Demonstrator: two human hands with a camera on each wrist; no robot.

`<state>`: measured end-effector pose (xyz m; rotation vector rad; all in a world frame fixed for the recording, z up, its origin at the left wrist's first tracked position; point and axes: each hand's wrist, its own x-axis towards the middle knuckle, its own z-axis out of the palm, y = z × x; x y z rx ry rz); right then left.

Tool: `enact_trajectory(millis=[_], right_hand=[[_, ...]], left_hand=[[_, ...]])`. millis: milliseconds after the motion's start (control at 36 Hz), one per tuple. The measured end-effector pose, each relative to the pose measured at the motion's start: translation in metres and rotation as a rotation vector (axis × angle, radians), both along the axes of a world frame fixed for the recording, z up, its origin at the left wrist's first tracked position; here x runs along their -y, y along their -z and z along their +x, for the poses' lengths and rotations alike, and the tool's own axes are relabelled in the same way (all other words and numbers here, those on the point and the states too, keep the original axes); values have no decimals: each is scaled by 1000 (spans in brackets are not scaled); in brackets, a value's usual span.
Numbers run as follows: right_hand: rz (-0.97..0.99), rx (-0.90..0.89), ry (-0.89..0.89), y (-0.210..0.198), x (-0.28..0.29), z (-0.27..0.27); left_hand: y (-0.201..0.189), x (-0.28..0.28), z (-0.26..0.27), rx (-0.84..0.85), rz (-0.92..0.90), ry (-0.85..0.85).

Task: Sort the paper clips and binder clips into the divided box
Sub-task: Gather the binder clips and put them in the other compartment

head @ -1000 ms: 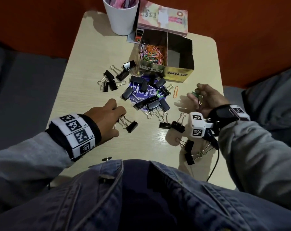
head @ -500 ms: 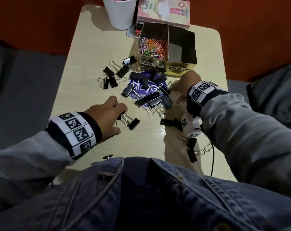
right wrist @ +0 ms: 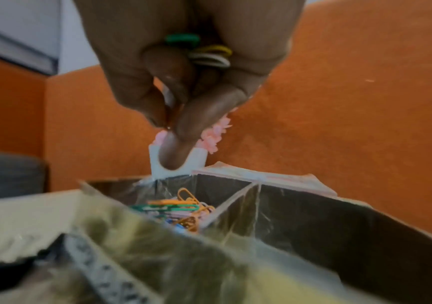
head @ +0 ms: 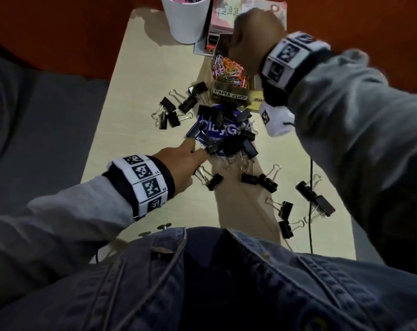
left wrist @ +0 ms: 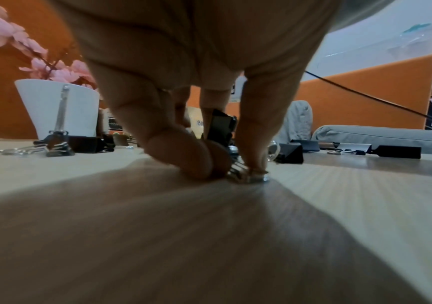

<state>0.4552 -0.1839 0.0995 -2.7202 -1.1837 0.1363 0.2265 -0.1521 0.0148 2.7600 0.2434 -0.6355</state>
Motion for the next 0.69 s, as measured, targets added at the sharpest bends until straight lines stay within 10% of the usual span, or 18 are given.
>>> enact_trajectory(millis=[167, 361, 528, 694], right_hand=[[-250, 95, -168, 21, -22, -5], [-1, 85, -205, 9, 43, -22], [-524, -146, -362, 56, 107, -45], [-473, -133, -355, 66, 117, -38]], left_hand=[[-4, 2, 5, -6, 2, 32], [-6, -3, 11, 25, 18, 13], [-10, 8, 24, -23, 63, -17], [-4, 29, 44, 8, 83, -86]])
